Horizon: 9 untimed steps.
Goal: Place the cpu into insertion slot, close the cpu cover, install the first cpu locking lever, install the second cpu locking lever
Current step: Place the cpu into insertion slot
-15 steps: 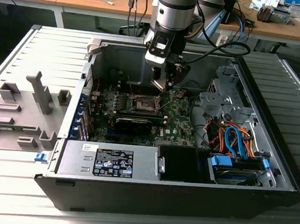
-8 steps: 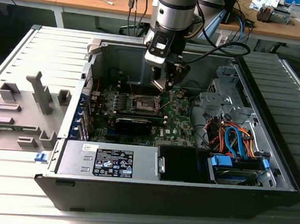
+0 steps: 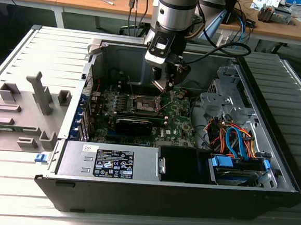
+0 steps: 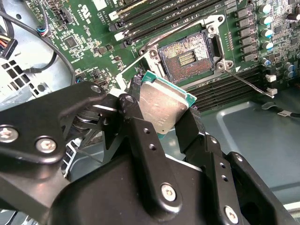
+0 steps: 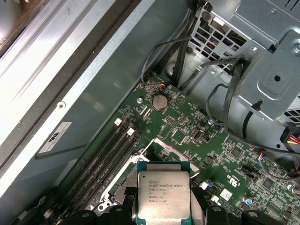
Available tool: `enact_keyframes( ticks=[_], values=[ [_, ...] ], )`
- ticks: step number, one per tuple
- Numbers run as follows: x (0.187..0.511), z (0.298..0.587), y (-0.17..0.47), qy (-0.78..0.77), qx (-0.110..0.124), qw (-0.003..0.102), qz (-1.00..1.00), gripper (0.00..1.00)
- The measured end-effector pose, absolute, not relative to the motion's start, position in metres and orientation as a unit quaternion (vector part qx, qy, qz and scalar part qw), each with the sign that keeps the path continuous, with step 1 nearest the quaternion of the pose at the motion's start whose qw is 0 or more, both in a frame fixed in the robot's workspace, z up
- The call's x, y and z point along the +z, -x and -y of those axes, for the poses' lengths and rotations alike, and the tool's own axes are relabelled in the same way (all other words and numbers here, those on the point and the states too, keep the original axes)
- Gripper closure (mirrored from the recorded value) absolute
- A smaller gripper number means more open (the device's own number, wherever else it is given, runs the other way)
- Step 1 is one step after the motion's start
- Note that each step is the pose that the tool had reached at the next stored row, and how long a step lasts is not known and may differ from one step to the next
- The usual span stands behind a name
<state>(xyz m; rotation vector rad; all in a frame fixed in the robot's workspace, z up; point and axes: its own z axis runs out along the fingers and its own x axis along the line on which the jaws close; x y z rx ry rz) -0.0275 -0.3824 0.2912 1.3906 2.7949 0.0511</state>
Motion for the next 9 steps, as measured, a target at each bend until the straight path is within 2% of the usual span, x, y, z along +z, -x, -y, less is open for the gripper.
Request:
enact_keyframes(
  ticks=[9],
  values=[
    [0.2909, 0.3824, 0.0275, -0.450, 0.016, 0.010, -0.893, 0.46]
  ],
)
